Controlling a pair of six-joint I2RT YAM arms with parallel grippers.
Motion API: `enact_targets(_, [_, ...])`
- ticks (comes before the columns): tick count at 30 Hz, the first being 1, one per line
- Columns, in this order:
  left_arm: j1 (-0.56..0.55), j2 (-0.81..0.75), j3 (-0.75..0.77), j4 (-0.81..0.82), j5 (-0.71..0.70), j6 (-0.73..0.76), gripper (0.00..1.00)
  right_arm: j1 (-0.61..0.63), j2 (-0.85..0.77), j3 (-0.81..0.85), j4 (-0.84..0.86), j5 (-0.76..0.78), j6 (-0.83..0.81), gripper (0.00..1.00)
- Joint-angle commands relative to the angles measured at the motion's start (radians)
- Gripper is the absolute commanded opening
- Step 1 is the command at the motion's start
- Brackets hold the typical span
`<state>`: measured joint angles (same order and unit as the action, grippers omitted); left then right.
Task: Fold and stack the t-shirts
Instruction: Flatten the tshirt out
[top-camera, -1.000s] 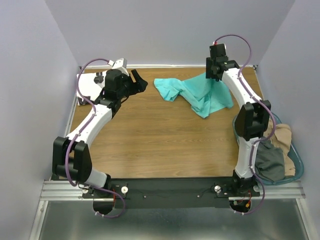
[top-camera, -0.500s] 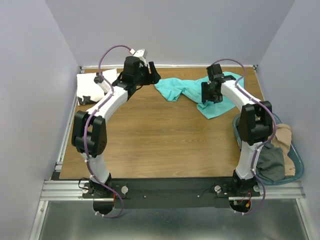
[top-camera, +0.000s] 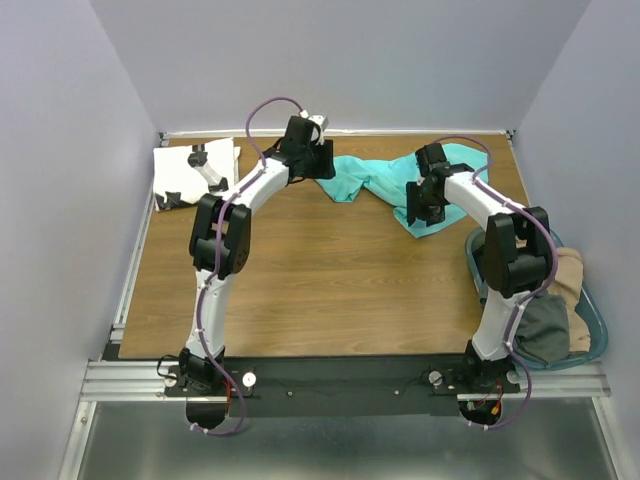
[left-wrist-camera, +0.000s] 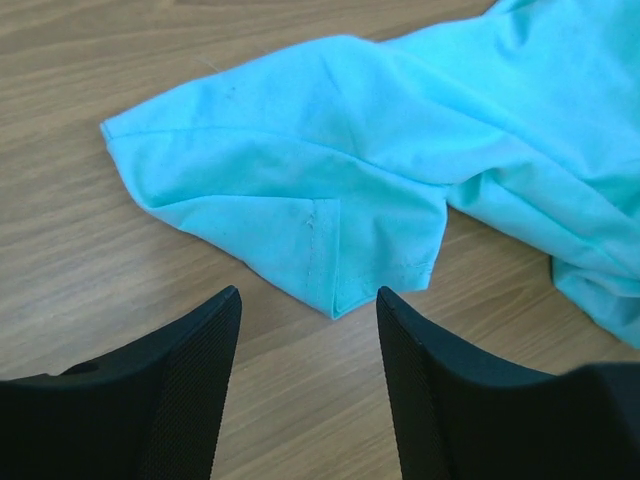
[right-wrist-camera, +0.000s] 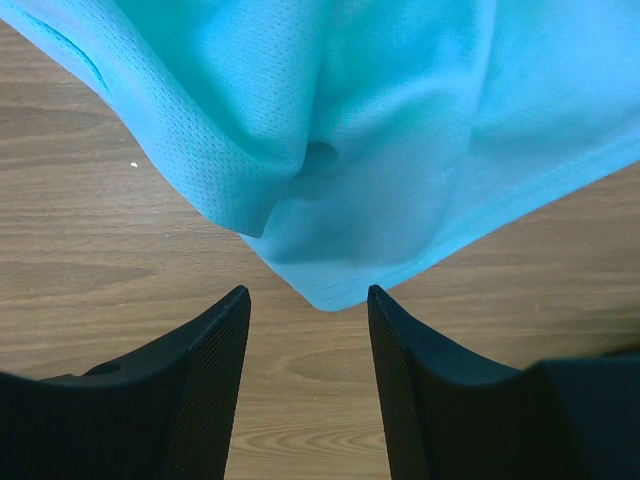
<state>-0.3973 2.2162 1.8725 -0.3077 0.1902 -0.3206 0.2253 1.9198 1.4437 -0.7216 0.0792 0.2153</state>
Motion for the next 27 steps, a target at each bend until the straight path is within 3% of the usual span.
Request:
enact_targets(1, [-0.020,0.074,0.108,-0.114,-0.029,0.041,0.63,0.000,0.034,0.012,0.025,-0.050,0.021,0.57])
enact_targets(11, [-0.070,0.207,0.252,-0.162,-0.084,0.078,0.63,0.000,0.050,-0.022,0.030,-0.065,0.019,0.57])
enact_targets(27, [-0.095,0.290,0.321,-0.169,-0.227,0.097,0.60,0.000,0.041,-0.049,0.034,-0.073,0.022,0.57])
